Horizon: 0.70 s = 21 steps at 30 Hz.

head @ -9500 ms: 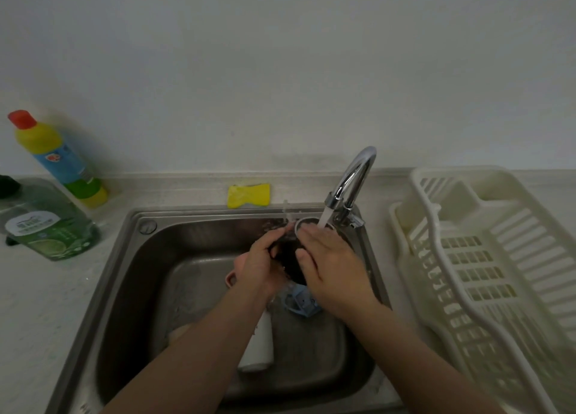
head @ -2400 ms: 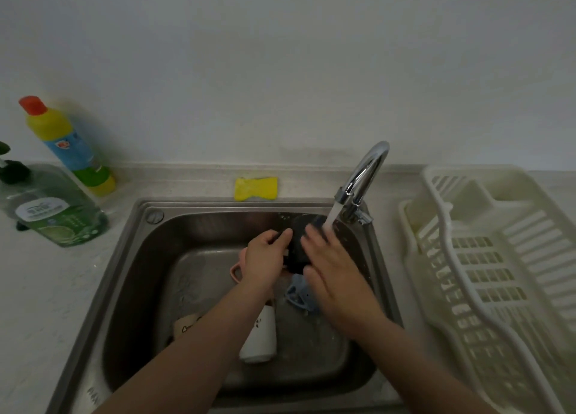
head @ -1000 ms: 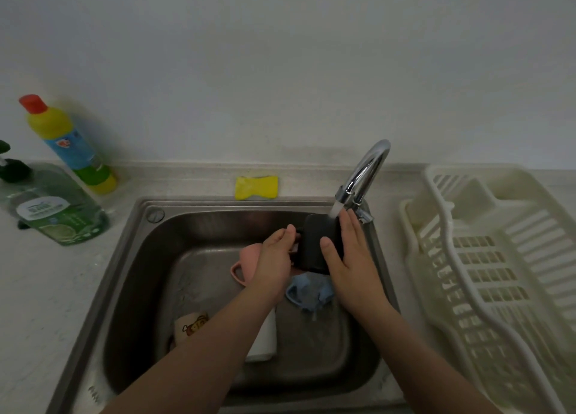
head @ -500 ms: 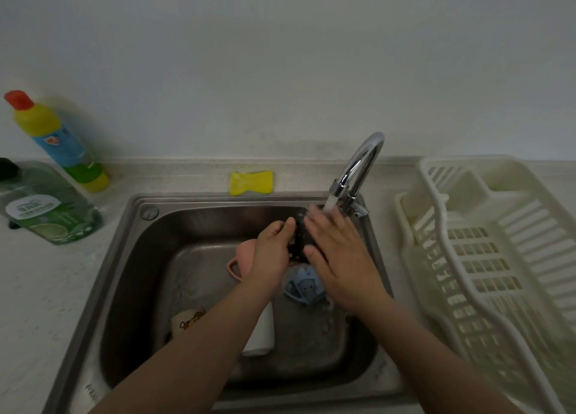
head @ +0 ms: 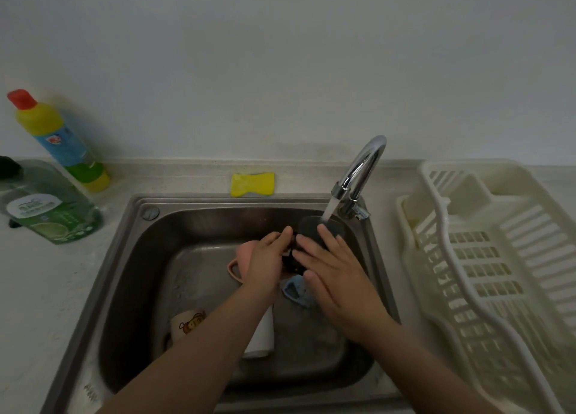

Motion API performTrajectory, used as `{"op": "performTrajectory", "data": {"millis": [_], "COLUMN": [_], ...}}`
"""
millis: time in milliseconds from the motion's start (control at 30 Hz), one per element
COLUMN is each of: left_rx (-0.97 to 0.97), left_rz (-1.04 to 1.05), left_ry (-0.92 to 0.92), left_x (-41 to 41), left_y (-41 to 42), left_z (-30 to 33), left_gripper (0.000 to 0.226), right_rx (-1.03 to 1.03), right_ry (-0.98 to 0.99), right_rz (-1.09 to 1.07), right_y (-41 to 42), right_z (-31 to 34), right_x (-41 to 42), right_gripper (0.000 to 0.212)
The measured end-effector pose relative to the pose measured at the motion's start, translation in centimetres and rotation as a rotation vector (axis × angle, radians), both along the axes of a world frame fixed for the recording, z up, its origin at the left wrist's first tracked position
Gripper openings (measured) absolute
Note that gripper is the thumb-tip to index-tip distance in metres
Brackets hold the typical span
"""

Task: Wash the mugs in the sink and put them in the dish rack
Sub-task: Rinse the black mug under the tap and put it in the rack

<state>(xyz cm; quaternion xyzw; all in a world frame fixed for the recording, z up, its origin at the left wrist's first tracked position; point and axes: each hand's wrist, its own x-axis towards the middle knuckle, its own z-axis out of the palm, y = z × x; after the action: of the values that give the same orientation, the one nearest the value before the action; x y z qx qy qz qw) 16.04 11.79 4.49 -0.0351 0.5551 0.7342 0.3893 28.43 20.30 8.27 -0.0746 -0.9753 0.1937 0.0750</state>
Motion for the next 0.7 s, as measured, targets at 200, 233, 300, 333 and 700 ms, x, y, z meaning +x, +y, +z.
{"op": "performTrajectory", "data": {"millis": [200,233,300,333,700], "left_rx": [0.016,0.007,-0.016,-0.031,-0.027], "left_rz": [0.031,0.032,0.048,0.057,0.044], "left_ry": [-0.014,0.001,0.015,0.007,-0.013], "left_x": [0.3,0.1,-0.1,0.0,0.3], "left_y": [0.7,0.6,0.4,0.5,1.1], "left_z": [0.5,0.4,0.2,0.2,0.1], "left_gripper": [0.021,0.021,0.024,0.026,0.026], "right_rx": [-0.121,-0.039,0.019,-0.022,-0.026], "right_ry": [-0.014,-0.031,-0.039,-0.04,-0.071], "right_rz": [-0.251,-0.182,-0.098,-0.142,-0.146], "right_y": [0.2,-0.6,-0.4,0.4,1.7], "right_z": [0.9,0.7,0.4,0.4,1.0], "right_x": [-1.6,-0.8,-0.8,-1.4,-2.4], "right_gripper": [0.068,0.068,0.065,0.065,0.069]}}
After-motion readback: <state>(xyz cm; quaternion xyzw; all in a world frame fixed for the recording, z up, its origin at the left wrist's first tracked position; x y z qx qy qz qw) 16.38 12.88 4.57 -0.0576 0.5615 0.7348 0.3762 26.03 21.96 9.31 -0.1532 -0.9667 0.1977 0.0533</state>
